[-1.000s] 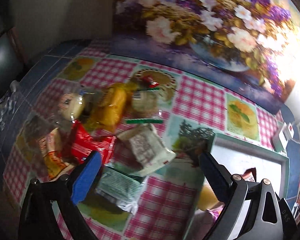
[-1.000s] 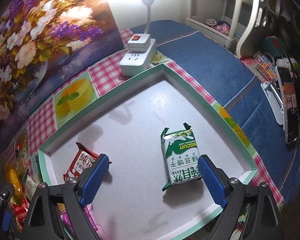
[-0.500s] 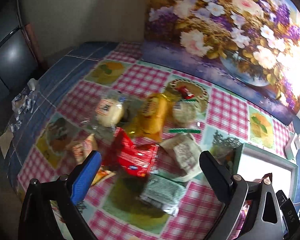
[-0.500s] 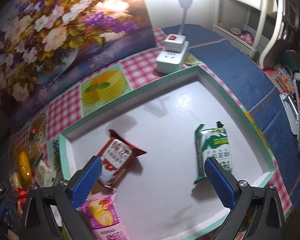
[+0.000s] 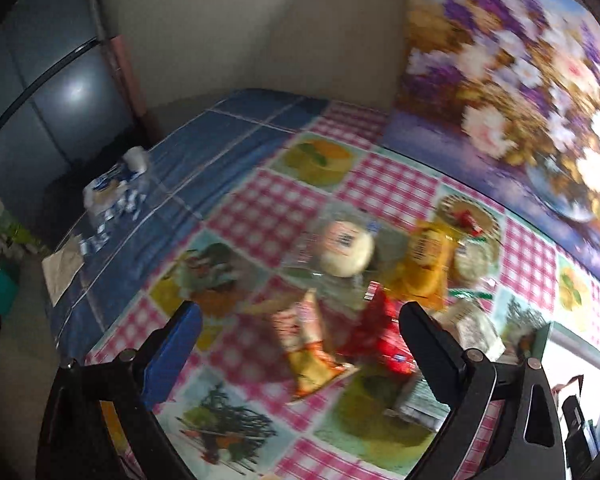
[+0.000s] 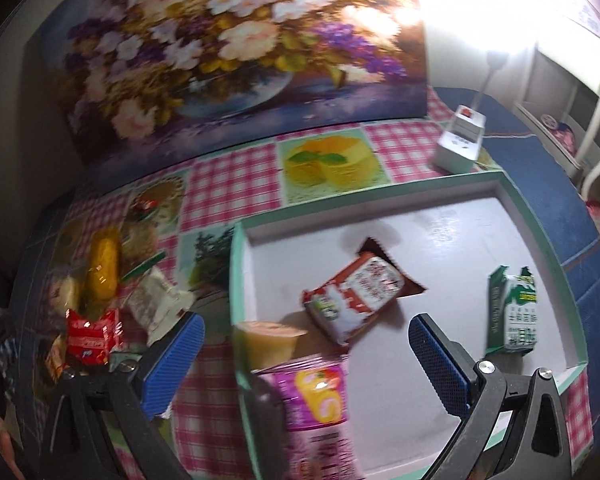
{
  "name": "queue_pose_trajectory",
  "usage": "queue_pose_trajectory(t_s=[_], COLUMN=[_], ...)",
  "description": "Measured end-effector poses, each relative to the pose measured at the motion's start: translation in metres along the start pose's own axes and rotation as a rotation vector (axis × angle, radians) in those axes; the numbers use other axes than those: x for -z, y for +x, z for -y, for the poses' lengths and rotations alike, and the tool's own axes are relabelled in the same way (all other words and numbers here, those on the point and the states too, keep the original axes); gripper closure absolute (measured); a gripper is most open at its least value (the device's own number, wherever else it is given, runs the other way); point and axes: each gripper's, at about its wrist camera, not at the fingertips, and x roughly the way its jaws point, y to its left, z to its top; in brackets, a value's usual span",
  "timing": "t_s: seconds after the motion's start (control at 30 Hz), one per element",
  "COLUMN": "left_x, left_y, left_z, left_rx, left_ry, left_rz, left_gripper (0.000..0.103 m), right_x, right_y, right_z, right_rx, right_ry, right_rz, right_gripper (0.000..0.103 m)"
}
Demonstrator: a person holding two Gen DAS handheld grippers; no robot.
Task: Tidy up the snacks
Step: 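Withdraw both grippers to the snack pile, left gripper approaching the yellow swiss-roll bag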
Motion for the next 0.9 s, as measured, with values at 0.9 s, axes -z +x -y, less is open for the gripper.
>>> queue_pose_trajectory(t_s=[0.9], left_x=[0.026], left_y=[0.096], left_z=[-0.047], left_rx=[0.048], left_ry=[-0.172], left_rz=[-0.259], left_gripper=[0.004], right_x=[0.049], right_y=[0.046], right_z=[-0.124], right_rx=[-0.131], right_ry=[-0.274], right_rz=[-0.163], right_gripper=[0.0])
